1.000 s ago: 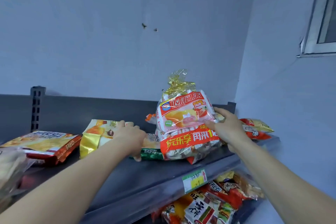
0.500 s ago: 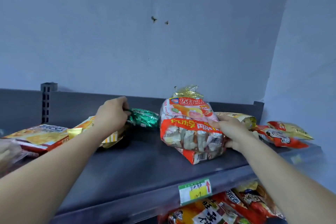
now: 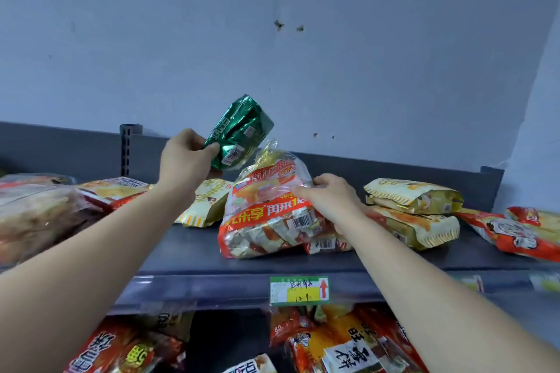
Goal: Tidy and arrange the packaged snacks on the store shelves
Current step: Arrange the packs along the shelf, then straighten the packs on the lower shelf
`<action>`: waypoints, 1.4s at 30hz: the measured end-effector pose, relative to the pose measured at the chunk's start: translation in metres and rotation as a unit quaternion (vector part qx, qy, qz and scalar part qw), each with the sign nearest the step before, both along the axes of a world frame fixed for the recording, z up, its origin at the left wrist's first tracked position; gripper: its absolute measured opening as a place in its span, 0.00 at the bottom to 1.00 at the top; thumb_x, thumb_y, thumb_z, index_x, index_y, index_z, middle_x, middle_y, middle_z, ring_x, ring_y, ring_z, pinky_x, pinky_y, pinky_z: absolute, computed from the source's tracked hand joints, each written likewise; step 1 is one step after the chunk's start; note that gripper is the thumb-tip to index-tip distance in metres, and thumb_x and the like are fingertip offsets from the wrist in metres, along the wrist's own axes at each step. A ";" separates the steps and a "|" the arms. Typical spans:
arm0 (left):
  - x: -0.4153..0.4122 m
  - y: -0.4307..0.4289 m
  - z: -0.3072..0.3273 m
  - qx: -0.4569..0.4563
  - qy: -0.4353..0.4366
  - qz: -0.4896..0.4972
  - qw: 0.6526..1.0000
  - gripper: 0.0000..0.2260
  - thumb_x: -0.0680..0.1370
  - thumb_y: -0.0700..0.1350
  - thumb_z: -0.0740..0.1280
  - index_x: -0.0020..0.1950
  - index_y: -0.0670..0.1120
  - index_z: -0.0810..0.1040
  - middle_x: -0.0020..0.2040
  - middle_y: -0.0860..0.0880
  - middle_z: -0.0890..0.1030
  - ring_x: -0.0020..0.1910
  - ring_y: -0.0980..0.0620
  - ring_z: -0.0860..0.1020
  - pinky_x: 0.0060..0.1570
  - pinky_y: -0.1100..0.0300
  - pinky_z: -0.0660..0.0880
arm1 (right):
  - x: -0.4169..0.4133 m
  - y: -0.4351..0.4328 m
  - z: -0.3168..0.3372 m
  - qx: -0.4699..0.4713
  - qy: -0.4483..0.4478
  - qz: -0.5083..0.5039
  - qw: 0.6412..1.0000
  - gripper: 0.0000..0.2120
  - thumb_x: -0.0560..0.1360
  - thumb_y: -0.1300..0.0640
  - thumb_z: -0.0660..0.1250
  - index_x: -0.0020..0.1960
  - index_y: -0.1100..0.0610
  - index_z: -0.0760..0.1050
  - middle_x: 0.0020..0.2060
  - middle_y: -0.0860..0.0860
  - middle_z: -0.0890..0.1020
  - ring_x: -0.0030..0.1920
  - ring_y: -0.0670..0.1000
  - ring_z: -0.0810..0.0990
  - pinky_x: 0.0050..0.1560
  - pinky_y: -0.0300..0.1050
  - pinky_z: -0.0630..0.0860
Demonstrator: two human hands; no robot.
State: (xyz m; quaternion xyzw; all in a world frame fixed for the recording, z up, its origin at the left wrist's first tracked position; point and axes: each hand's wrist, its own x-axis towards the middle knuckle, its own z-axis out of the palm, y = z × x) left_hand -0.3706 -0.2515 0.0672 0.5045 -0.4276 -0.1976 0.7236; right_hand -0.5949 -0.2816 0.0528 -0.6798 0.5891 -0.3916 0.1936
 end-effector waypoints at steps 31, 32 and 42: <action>-0.086 0.204 -0.107 0.158 -0.208 -0.038 0.964 0.26 0.75 0.53 0.70 0.70 0.47 0.68 0.59 0.50 0.76 0.57 0.50 0.75 0.60 0.52 0.72 | -0.060 0.190 -0.075 0.057 -0.366 0.153 0.916 0.11 0.71 0.63 0.70 0.52 0.56 0.77 0.45 0.56 0.84 0.42 0.54 0.84 0.45 0.53 0.81; -0.089 0.210 -0.114 0.174 -0.164 -0.093 0.967 0.22 0.76 0.52 0.70 0.67 0.47 0.72 0.55 0.50 0.80 0.53 0.50 0.78 0.57 0.53 0.74 | -0.065 0.194 -0.082 0.067 -0.366 0.151 0.916 0.10 0.71 0.63 0.70 0.51 0.56 0.77 0.45 0.56 0.83 0.42 0.55 0.83 0.46 0.54 0.80; -0.101 0.220 -0.192 0.251 -0.060 -0.198 0.946 0.02 0.78 0.40 0.68 0.47 0.46 0.80 0.46 0.43 0.83 0.42 0.47 0.81 0.45 0.51 0.80 | -0.093 0.194 -0.161 0.174 -0.333 0.141 0.916 0.21 0.66 0.55 0.76 0.58 0.57 0.79 0.52 0.54 0.84 0.55 0.56 0.82 0.61 0.58 0.75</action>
